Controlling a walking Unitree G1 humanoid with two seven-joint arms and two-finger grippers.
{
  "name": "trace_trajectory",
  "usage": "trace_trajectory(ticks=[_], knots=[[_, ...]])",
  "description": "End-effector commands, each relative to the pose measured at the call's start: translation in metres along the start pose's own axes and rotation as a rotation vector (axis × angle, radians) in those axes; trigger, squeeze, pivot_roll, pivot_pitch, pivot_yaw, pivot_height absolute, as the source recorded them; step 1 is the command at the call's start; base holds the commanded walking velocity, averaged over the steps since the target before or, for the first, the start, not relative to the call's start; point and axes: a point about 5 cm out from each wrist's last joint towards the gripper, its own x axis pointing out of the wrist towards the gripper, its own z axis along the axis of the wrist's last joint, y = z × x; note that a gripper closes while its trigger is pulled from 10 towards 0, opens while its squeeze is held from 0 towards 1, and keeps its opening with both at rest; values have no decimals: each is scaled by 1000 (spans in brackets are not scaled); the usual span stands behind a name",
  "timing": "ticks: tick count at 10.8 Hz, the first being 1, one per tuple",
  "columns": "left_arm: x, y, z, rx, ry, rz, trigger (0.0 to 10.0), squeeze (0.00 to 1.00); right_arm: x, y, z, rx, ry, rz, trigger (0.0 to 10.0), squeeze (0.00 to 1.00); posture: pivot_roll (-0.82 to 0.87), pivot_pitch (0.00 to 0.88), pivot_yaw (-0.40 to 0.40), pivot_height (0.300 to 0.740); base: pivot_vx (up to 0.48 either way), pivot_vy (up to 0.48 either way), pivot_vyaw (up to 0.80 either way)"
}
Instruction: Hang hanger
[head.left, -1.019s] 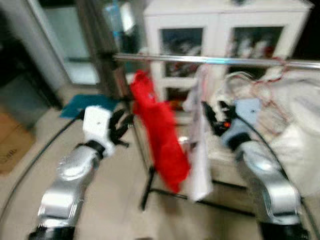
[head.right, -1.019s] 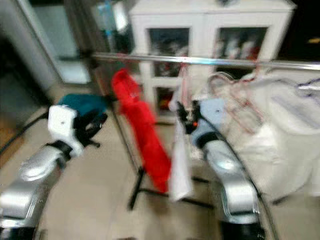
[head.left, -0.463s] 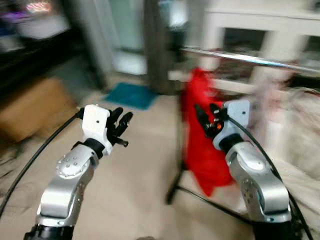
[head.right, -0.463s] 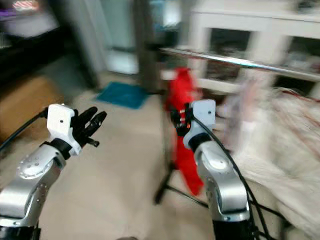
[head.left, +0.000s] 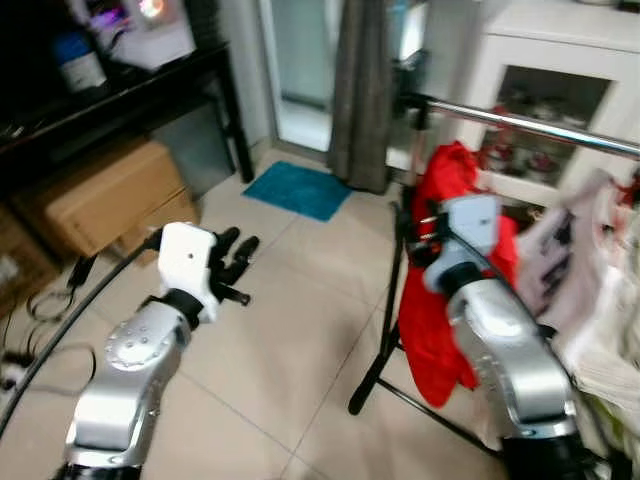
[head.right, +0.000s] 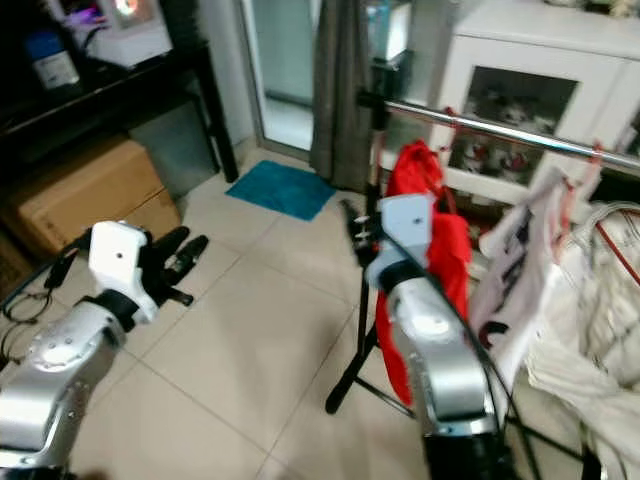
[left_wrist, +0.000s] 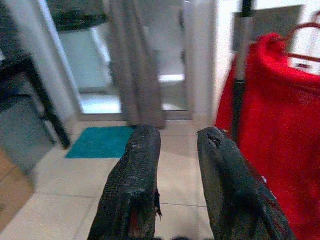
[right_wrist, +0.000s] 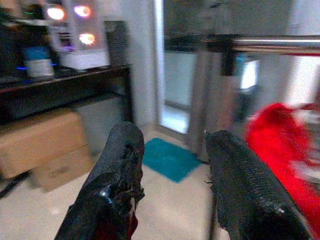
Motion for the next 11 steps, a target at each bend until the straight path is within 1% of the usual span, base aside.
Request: trace_trajectory(ticks=[1, 3, 6, 7, 8, 9, 10, 11], knots=[[0, 1, 4, 16, -11, -9, 10000, 0, 2, -2, 4, -6, -13, -20, 10000, 0, 24, 0, 92, 740, 349, 0, -800], [2, 1, 4, 13, -10, -22, 10000, 0, 2, -5, 8, -48, -33, -26, 10000, 0, 17, 6, 96, 740, 358, 0, -669], [2, -2, 1, 28, 5, -59, 10000, 0, 5, -8, 16, -85, -66, -47, 10000, 0, 21, 18, 93, 740, 350, 0, 0], [0, -5, 1, 17, -4, -85, 10000, 0, 6, -8, 17, -103, -62, -29, 10000, 0, 22, 19, 92, 740, 0, 0, 0], [-2, -7, 2, 17, -4, -100, 10000, 0, 6, -14, 15, -99, -32, -73, 10000, 1000, 28, 21, 86, 740, 0, 0, 0], [-5, -10, 3, 10, -13, -157, 10000, 0, 8, -24, 11, -70, 31, -126, 10000, 1000, 31, 23, 81, 740, 0, 0, 0], [-7, -13, 4, 8, -12, -206, 10000, 0, 9, -25, 11, -75, 43, -120, 10000, 1000, 31, 23, 81, 740, 0, 0, 0], [-12, -11, 5, 9, 5, -267, 10000, 0, 13, -27, 11, -86, 74, -103, 10000, 1000, 32, 24, 78, 740, 0, 0, 0]])
